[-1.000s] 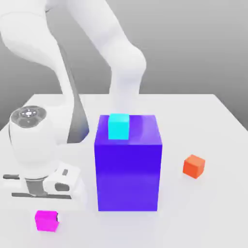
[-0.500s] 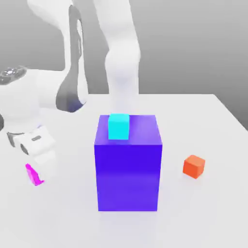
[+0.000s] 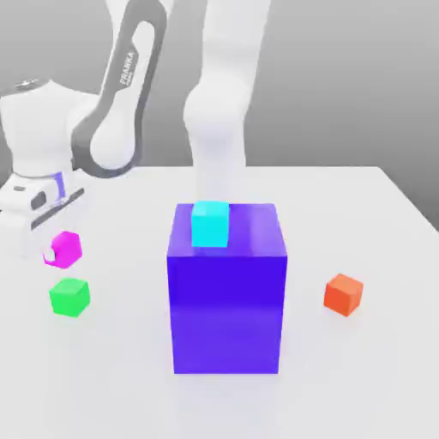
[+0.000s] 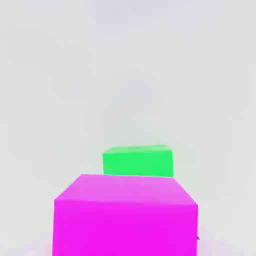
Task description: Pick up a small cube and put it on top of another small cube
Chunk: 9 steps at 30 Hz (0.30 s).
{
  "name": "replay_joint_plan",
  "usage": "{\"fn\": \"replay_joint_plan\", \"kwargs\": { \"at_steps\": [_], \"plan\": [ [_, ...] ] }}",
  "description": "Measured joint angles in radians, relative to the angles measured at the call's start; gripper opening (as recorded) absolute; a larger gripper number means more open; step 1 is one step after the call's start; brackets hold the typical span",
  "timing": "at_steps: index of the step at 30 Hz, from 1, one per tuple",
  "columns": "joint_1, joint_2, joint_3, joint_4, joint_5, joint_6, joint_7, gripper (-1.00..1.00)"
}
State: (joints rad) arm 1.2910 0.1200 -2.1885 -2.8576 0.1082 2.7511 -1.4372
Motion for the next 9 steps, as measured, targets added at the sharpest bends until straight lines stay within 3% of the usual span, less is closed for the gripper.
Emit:
{"fn": "replay_joint_plan", "kwargs": {
  "at_steps": [5, 9],
  "plan": [
    [-0.066, -0.143, -0.035, 0.008, -0.351, 0.076, 0.247, -1.00],
    [-0.010, -0.230, -0.122, 0.014, -0.516, 0.137, 0.364, -1.00]
  ]
}}
